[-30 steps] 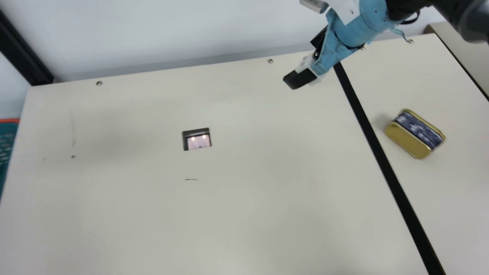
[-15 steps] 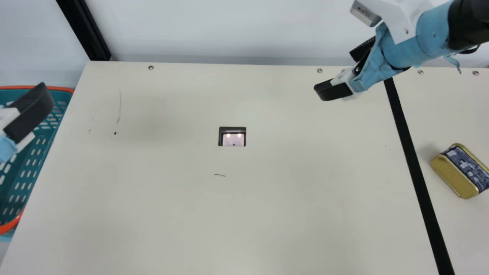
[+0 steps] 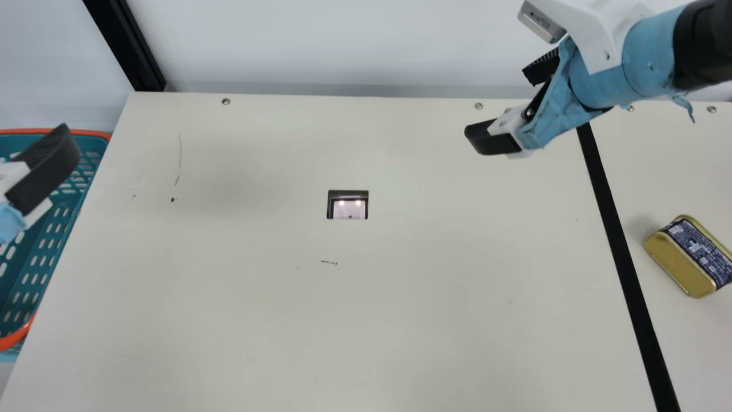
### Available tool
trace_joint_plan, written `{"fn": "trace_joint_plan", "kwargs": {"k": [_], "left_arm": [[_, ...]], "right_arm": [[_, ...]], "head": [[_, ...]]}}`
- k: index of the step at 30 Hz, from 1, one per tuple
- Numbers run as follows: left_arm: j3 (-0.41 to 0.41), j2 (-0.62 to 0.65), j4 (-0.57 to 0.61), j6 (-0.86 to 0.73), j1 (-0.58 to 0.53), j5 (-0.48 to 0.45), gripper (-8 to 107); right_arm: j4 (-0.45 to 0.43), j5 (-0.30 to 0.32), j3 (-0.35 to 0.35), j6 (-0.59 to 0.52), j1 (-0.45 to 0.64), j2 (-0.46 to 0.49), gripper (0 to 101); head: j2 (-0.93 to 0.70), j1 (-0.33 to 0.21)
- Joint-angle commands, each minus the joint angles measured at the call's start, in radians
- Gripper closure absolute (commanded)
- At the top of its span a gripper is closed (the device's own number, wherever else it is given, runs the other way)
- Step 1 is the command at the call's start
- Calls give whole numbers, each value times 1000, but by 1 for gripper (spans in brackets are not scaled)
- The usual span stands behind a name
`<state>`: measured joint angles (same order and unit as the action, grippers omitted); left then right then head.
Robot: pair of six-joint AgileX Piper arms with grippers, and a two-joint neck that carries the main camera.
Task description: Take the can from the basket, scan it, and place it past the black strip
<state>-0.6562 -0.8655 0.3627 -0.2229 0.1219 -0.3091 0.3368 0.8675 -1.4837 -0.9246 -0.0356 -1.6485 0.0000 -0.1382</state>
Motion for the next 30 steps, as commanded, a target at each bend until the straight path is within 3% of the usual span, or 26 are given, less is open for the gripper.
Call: {"fn": "trace_joint_plan", "kwargs": {"k": [1, 14, 30], "left_arm": [[0, 0, 0, 0, 0, 0, 9], [0, 0, 0, 0, 0, 0, 9], [0, 0, 0, 0, 0, 0, 9]], "right_arm": [[-9, -37, 90, 12, -8, 71, 0], [-86, -154, 461, 157, -63, 395, 0], [-210, -273, 815, 491, -159, 745, 0]], "head": [[-8, -4], [-8, -4], [-8, -4]]}}
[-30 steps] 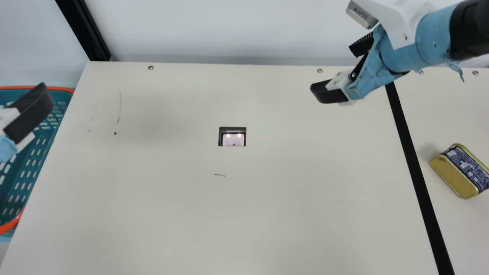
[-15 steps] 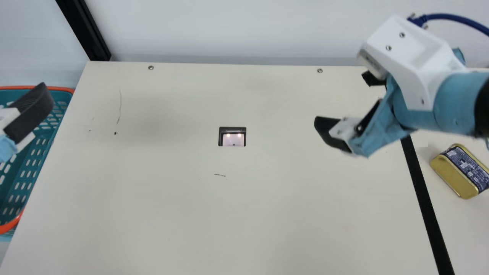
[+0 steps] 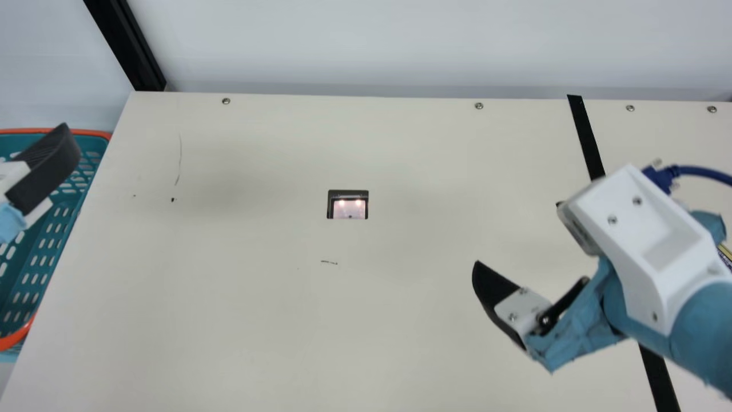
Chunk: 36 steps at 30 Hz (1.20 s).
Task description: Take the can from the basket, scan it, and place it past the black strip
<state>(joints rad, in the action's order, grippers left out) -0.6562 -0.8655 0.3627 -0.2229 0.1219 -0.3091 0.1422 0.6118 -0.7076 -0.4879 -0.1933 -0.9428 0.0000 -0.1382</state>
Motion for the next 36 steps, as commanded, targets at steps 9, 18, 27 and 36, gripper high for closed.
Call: {"fn": "trace_joint_plan", "kwargs": {"k": [9, 18, 27, 36], "left_arm": [[0, 0, 0, 0, 0, 0, 9], [0, 0, 0, 0, 0, 0, 9], [0, 0, 0, 0, 0, 0, 9], [0, 0, 0, 0, 0, 0, 9]], "right_arm": [[-27, -33, 57, 79, -4, 64, 0], [-67, -46, 48, 113, 1, 50, 0], [-211, -159, 81, 248, 68, 55, 0], [-336, -232, 203, 405, 113, 165, 0]], "head": [[-8, -4], [-8, -4], [-8, -4], [-8, -4]]}}
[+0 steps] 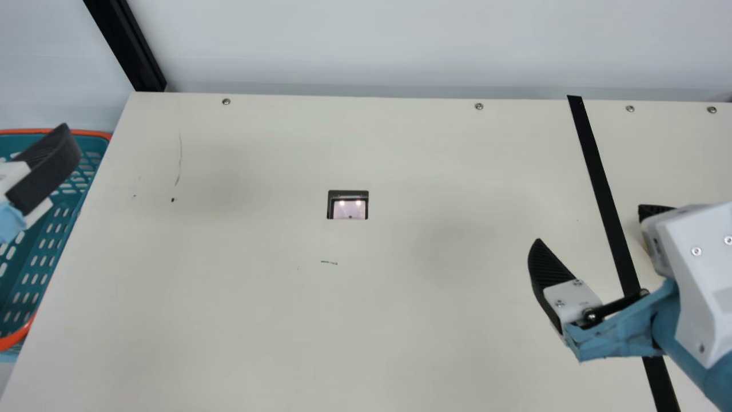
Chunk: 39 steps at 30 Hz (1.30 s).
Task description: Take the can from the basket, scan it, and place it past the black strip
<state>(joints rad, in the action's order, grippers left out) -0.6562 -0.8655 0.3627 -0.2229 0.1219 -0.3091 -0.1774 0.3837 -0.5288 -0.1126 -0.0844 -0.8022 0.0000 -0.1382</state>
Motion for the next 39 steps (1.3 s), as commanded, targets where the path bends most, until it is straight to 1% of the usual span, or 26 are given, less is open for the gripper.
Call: {"fn": "trace_joint_plan", "kwargs": {"k": [1, 6, 13, 14, 17, 18, 24, 29, 36, 37, 39], "left_arm": [[0, 0, 0, 0, 0, 0, 9], [0, 0, 0, 0, 0, 0, 9], [0, 0, 0, 0, 0, 0, 9], [-1, 0, -12, 14, -4, 0, 9], [-6, -3, -18, 32, -3, -16, 9], [-8, -3, -21, 41, -4, -22, 9], [-4, 28, -41, 85, -20, -24, 9], [53, 105, -66, 111, -41, -4, 9], [192, 271, -127, 164, -32, -14, 9], [150, 216, -117, 152, -37, -13, 9], [184, 256, -127, 163, -33, -15, 9]], "right_arm": [[-28, -7, 39, 47, 7, 42, 0], [-60, -29, 108, 113, 19, 144, 0], [-71, -53, 187, 168, 35, 282, 0], [-73, -53, 176, 163, 33, 247, 0], [-74, -47, 189, 172, 35, 283, 0], [-74, -56, 189, 172, 35, 284, 0], [-74, -53, 189, 174, 35, 285, 0], [-74, -53, 189, 174, 35, 285, 0], [-74, -53, 189, 174, 35, 285, 0], [-74, -53, 189, 174, 35, 285, 0], [-74, -53, 189, 174, 35, 285, 0]], "head": [[-8, -4], [-8, -4], [-8, -4], [-8, -4], [-8, -4], [-8, -4], [-8, -4], [-8, -4], [-8, -4], [-8, -4], [-8, -4]]}}
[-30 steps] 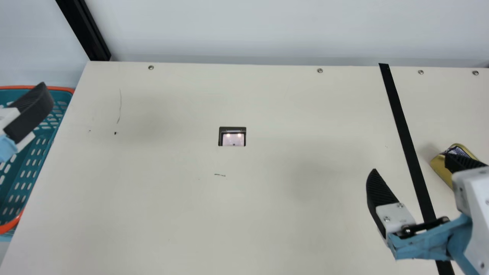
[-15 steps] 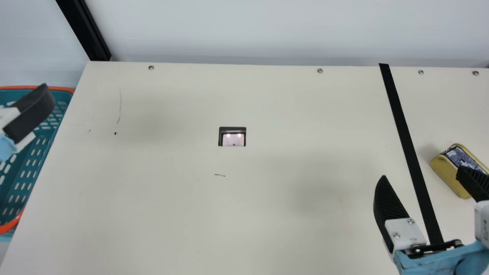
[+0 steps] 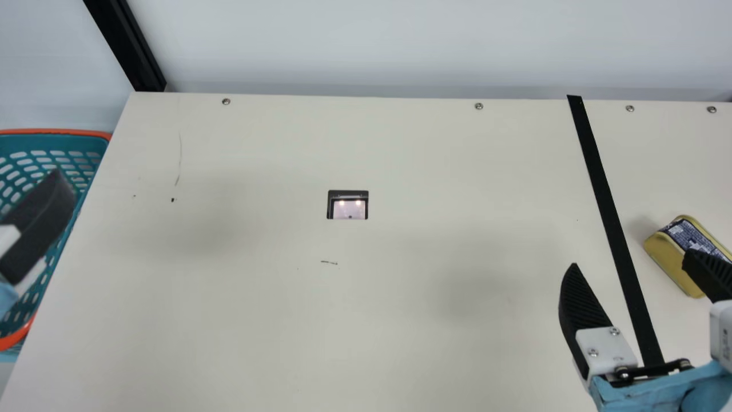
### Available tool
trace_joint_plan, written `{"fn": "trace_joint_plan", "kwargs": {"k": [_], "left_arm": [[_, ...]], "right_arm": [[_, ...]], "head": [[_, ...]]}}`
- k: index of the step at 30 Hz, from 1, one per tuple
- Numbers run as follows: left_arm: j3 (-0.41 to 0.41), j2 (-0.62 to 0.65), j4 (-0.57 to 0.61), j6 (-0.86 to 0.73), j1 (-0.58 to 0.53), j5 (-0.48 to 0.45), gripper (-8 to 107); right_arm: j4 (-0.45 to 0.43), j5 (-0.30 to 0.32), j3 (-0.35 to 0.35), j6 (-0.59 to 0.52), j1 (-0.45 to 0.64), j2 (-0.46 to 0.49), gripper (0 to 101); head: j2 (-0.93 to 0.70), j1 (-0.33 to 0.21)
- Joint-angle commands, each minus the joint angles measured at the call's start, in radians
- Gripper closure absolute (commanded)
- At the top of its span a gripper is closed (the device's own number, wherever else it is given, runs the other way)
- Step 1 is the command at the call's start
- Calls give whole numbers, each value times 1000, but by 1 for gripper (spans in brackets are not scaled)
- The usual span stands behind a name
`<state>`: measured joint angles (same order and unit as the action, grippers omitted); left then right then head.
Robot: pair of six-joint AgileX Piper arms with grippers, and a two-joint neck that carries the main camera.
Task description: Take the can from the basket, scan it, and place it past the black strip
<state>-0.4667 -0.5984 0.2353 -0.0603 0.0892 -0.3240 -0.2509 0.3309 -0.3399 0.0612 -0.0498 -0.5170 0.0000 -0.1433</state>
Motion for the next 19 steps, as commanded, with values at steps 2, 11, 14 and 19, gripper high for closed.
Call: {"fn": "trace_joint_plan", "kwargs": {"k": [2, 11, 14, 19], "left_arm": [[2, 3, 0, 0, 0, 0, 9], [0, 5, 0, 0, 0, 1, 9], [0, 5, 0, 0, 0, 1, 9], [0, 5, 0, 0, 0, 1, 9]], "right_arm": [[0, 0, 0, 0, 0, 0, 0], [0, 0, 0, 0, 0, 0, 0], [0, 0, 0, 0, 0, 0, 0], [0, 0, 0, 0, 0, 0, 0]], "head": [[-8, 1], [-8, 1], [-8, 1], [-8, 1]]}}
